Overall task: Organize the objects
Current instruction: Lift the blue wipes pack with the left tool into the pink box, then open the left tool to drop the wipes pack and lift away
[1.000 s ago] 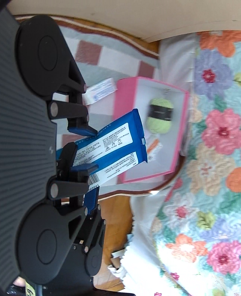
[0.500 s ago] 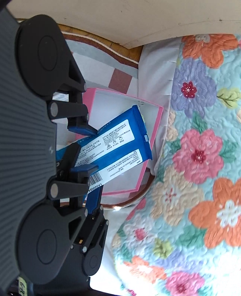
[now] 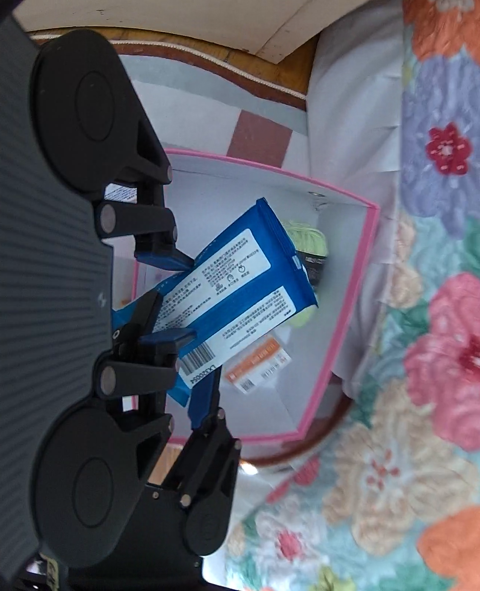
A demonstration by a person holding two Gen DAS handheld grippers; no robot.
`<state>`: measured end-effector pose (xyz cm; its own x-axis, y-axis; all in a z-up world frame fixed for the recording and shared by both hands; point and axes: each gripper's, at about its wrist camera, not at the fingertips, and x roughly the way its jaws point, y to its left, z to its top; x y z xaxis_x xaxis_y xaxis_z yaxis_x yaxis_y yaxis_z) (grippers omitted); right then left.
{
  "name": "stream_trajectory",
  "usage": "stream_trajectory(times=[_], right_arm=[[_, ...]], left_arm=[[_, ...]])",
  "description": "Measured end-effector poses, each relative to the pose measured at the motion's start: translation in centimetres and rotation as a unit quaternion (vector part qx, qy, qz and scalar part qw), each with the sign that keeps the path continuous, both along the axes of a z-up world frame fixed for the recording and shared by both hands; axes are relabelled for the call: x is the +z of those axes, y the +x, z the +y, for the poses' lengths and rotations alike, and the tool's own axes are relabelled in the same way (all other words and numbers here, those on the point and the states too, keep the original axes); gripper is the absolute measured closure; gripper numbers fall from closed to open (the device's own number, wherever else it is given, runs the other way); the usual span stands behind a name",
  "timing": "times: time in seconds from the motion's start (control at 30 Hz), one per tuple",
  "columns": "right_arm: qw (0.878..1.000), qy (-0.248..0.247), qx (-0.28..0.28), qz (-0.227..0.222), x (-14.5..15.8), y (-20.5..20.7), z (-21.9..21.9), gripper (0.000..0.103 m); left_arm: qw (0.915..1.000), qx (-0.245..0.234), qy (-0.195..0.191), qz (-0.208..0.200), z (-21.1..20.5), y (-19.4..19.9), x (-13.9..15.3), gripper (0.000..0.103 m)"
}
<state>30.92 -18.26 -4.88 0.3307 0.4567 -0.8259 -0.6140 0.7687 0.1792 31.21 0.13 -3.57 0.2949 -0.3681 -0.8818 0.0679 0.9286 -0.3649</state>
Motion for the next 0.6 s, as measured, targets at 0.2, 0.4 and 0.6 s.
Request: stream_trajectory(times=[0.2,0.4,0.6], right_arm=[[0.998,0.019,0.049,0.037,-4.1,2.5,-1.1,0.044],[0.995,0.015,0.075,0.059,-6.0,4.3,-0.5,0.045],[0.993,-0.021,0.085,0.077,-8.7,5.3,1.5,0.047]], left_arm=[[0.9991,-0.013,0.023,0.035,-1.1,1.5,-3.0,0.072],[0.9982,-0.010,0.033,0.050,-0.9,2.8,-4.5,0.073],[0.9971,0.007,0.023,0.073,-0.5,3.9,-6.9,0.075]])
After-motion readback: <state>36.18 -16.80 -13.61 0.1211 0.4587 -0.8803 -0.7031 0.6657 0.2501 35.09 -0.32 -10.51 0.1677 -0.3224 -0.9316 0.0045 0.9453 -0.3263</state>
